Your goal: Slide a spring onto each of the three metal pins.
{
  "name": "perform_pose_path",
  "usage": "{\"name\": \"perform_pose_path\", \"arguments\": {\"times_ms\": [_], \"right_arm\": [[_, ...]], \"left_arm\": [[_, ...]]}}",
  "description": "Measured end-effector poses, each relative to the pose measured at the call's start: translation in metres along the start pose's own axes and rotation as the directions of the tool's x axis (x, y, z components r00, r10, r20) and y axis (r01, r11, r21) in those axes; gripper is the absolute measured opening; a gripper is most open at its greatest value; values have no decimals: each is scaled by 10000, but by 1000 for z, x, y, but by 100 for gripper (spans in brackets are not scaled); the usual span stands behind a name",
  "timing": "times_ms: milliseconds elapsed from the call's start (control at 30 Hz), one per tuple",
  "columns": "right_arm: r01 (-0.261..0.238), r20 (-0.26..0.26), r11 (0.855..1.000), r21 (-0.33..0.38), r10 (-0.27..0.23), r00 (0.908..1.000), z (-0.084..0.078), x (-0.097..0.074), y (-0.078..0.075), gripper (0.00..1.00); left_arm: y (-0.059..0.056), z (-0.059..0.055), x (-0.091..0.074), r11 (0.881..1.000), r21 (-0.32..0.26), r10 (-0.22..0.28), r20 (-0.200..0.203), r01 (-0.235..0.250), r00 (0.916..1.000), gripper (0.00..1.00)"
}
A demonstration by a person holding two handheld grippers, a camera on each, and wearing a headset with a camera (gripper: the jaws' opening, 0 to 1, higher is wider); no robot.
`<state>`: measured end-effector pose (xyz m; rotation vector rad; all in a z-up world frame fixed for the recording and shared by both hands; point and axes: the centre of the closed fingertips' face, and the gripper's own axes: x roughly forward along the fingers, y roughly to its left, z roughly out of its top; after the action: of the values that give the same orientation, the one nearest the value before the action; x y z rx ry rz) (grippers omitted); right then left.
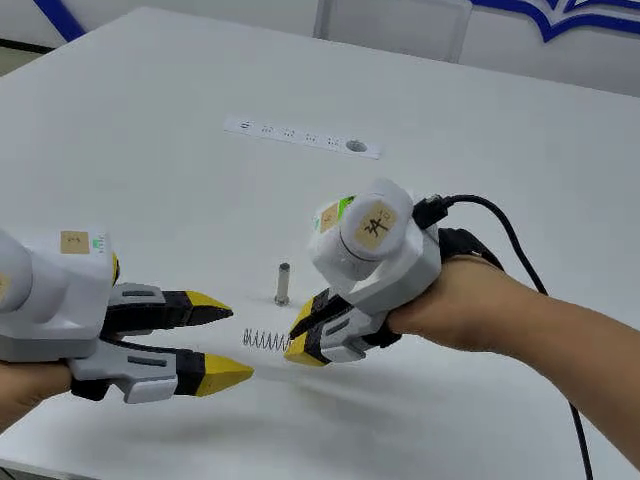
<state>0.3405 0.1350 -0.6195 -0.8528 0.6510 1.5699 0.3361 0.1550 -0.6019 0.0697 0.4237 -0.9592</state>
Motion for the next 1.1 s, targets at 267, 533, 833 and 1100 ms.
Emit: {"name": "perform_pose_path", "arguments": {"times_ms": [267, 533, 833, 1100], "right_arm": [[-157, 61, 9984, -547, 161, 9999, 10, -3, 8, 11], [-301, 36, 9959, -850, 305, 9995, 10, -5, 11, 11], [-389, 345, 9976, -578, 410, 9986, 14, -15, 11, 11], [-330, 509, 9980, -537, 358, 9981, 20, -21, 13, 11]], "left_arm": [[-12, 1, 1, 9975, 368, -603, -69, 605, 9982, 20], [-15, -1, 3, 9956, 528, -765, -172, 773, 9969, 15], [-18, -1, 6, 9932, 671, -935, -287, 952, 9952, 13], [-19, 1, 6, 9918, 797, -978, -295, 999, 9948, 11]]}}
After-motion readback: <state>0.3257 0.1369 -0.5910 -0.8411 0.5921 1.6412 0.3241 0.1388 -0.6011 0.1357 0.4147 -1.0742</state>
